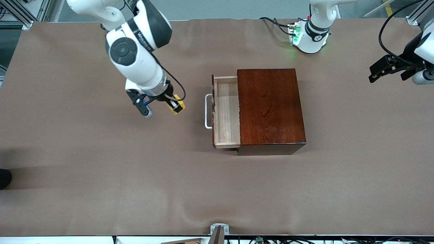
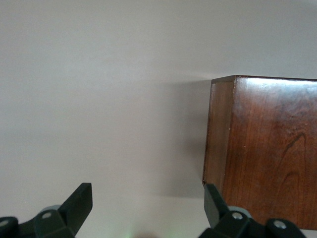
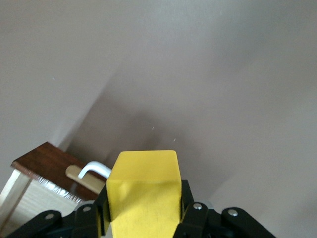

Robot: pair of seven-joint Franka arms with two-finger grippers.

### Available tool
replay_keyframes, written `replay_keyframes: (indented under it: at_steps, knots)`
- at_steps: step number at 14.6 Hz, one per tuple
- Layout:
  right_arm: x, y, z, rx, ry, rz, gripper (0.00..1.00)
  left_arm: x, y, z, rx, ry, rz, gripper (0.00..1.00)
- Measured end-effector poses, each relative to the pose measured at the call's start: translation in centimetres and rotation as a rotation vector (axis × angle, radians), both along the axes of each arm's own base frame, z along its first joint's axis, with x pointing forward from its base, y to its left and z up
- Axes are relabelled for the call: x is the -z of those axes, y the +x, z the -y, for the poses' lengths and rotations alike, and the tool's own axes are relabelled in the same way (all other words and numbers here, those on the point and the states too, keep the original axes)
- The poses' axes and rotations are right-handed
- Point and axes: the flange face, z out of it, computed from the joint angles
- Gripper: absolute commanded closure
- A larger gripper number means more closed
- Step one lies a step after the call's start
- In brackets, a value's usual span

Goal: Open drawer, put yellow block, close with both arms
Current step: 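Carry the yellow cube with the right gripper over the open drawer, then lower the cube into the drawer and open the right gripper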

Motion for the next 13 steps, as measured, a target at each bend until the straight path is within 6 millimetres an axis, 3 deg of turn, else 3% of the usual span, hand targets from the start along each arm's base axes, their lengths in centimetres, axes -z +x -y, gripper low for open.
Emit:
replay_keyframes:
  at_steps: [5,9,13]
  knots:
    - [0.3,-1.0,-6.5,0.155,0.003,-0.020,0.86,-0.3,0.0,-0.9,-0.017,0.000,0.006,0.00]
    - [2.4,-2.1,-9.7,0.256,-0.019,-0.054,0.86,-0.1,0.1,-0.9,-0.016,-0.001,0.003,0.00]
    - [3.0,-4.3,-13.4,0.325,-0.022,-0.068,0.85,0.0,0.2,-0.9,-0.017,-0.001,0.001,0.00]
